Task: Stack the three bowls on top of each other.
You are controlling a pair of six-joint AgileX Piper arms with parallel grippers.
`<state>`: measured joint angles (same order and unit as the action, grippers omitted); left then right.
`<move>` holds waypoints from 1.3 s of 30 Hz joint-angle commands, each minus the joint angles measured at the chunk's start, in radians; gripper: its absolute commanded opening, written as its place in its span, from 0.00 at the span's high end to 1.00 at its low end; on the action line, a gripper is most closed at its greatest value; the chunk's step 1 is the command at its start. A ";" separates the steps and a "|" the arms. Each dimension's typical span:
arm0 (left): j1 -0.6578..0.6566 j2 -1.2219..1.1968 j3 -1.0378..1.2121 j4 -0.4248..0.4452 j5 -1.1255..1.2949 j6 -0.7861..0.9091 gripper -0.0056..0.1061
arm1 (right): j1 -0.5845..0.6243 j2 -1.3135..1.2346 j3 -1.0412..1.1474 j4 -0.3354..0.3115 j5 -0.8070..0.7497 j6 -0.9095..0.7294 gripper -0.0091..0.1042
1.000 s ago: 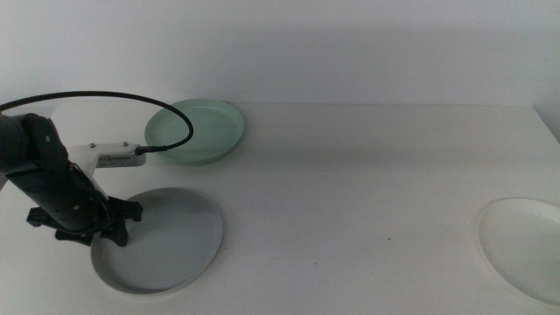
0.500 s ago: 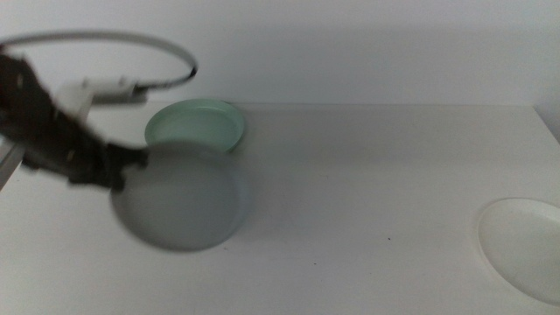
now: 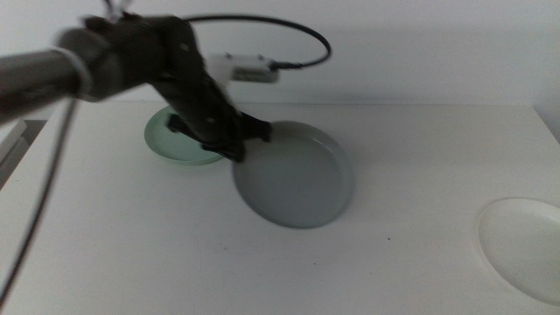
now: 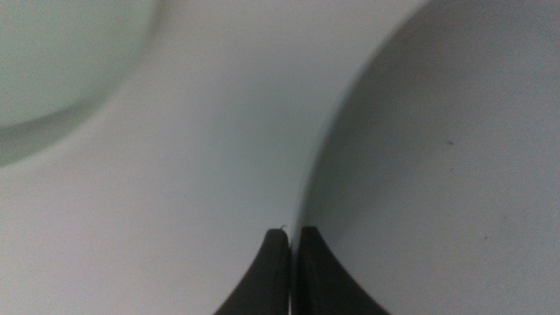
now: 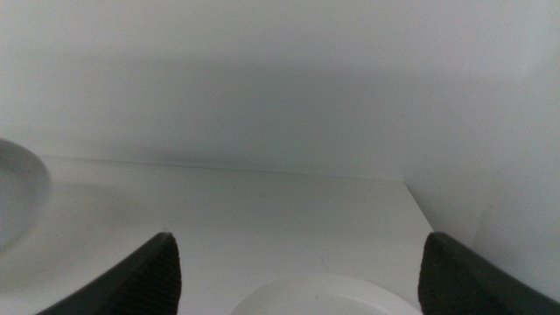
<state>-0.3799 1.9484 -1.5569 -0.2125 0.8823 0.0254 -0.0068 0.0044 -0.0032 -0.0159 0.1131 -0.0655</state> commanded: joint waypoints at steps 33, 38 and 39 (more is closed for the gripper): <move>0.245 -0.083 -0.146 0.127 0.005 -0.054 0.11 | -0.004 -0.004 0.003 -0.004 -0.007 -0.003 0.10; 0.356 0.049 -0.318 0.104 0.069 -0.013 0.11 | -0.004 -0.004 0.003 -0.004 -0.007 -0.003 0.10; 0.370 0.088 -0.358 0.081 0.084 0.006 0.11 | -0.004 -0.004 0.003 -0.004 -0.007 -0.003 0.10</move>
<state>-0.0245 1.9936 -1.8730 -0.1063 0.9399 0.0125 -0.0068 0.0044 -0.0032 -0.0159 0.1131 -0.0655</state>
